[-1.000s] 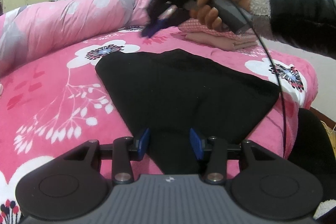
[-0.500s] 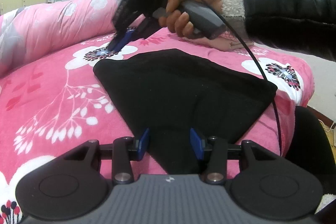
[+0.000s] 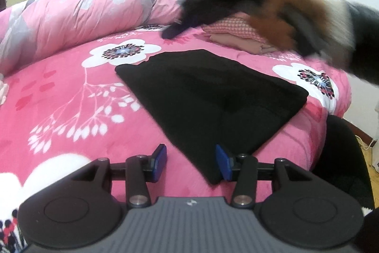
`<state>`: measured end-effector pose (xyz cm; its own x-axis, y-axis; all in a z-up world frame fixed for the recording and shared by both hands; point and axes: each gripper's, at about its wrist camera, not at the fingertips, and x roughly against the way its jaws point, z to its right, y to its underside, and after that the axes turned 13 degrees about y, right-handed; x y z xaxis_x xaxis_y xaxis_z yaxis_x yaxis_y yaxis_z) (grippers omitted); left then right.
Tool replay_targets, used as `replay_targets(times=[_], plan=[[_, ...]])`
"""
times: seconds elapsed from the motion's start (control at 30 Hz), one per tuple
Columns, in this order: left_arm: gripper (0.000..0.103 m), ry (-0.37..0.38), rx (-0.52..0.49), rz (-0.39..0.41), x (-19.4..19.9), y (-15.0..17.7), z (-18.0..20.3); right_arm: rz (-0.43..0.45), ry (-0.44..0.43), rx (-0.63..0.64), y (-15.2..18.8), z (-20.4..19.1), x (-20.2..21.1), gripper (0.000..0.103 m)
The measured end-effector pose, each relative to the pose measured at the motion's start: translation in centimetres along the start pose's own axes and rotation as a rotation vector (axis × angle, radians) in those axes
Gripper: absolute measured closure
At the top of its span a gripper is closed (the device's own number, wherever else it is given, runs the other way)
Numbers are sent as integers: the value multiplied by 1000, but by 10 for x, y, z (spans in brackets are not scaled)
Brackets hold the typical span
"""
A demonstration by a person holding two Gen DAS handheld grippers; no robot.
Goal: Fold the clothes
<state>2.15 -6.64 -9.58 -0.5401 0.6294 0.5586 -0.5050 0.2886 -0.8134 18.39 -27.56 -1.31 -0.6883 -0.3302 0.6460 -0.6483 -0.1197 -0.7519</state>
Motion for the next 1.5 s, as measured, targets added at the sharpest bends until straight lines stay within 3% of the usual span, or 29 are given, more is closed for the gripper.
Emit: replay_targets(times=[0.1,0.23,0.4,0.57,0.73,1.03,1.23,1.4,1.5], plan=[[55,-14,15,-5,8,3,-1,23,-14,109,53,-23,23,95],[54,-42,41,-9,19,5,-3,55,71,218,127,-43,42,95],[54,-101,47,-3,29,0,-5,167,107,154,176,-41,75,95],[54,-131,-20,10,29,-17,1,177,92,197,180,-42,87,95],[54,-86,-74,10,4,-32,19,261,216,113,168,-17,91,95],[54,-33,-46,-42,-26,-28,28,193,323,145,204,22,125,95],[54,-24,-24,-64,-32,-25,29,310,301,154,168,28,106,95],[54,-27,-18,-71,-32,-26,28,230,302,185,171,51,71,100],[53,-19,-9,-80,-33,-28,26,224,285,68,181,78,87,97]])
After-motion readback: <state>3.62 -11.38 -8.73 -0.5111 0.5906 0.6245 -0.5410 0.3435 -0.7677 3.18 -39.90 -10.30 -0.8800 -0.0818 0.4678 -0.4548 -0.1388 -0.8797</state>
